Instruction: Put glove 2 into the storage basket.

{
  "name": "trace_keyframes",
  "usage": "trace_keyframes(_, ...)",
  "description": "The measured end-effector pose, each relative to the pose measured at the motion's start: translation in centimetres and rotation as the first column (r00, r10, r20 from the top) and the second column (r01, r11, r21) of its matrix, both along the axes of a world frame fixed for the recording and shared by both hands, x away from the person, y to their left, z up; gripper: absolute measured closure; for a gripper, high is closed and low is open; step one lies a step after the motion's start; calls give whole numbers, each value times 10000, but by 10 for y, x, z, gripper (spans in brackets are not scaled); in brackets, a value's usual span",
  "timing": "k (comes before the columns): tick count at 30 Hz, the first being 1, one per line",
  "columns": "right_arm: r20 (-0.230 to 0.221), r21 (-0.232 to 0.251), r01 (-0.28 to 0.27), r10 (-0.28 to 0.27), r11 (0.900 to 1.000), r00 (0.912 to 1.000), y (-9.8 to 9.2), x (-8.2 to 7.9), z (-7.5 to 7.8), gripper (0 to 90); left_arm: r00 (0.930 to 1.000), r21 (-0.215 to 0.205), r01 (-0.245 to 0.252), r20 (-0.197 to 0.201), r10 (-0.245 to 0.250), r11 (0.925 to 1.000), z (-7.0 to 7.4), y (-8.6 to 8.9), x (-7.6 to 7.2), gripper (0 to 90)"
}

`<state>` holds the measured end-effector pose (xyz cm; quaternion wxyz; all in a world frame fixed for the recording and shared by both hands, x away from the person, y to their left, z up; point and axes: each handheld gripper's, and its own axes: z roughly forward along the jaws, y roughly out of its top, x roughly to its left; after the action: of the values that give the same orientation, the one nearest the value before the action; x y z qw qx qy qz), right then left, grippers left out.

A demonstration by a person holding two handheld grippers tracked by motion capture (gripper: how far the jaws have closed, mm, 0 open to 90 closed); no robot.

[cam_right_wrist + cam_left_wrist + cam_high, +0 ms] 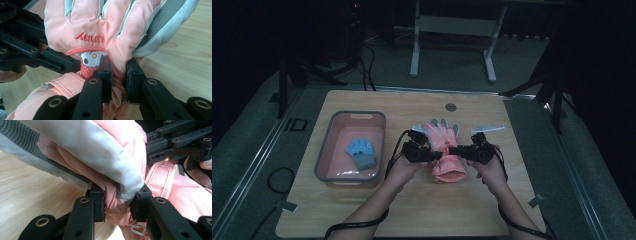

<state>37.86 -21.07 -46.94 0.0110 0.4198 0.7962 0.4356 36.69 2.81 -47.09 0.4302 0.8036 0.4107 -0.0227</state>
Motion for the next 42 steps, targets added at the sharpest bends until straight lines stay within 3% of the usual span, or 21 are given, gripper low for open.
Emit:
trace_keyframes(13, 341, 39, -192, 191, 9998, 9992, 30, -2, 22, 777, 9998, 347, -84, 203, 77, 9994, 29, 32, -3, 689)
trace_keyframes(24, 549, 203, -583, 571, 9981, 9969, 63, 2, 36, 778, 9992, 446, -320, 272, 308, 9985, 43, 62, -6, 690)
trace_keyframes(36, 704, 431, -1126, 1094, 9927, 9915, 120, 8, 52, 778, 9960, 729, -874, 252, 857, 9935, 67, 119, -12, 689)
trace_keyframes(42, 692, 699, -1434, 1386, 9872, 9879, 155, 10, 60, 778, 9926, 941, -1201, 269, 1180, 9883, 81, 156, -18, 689)
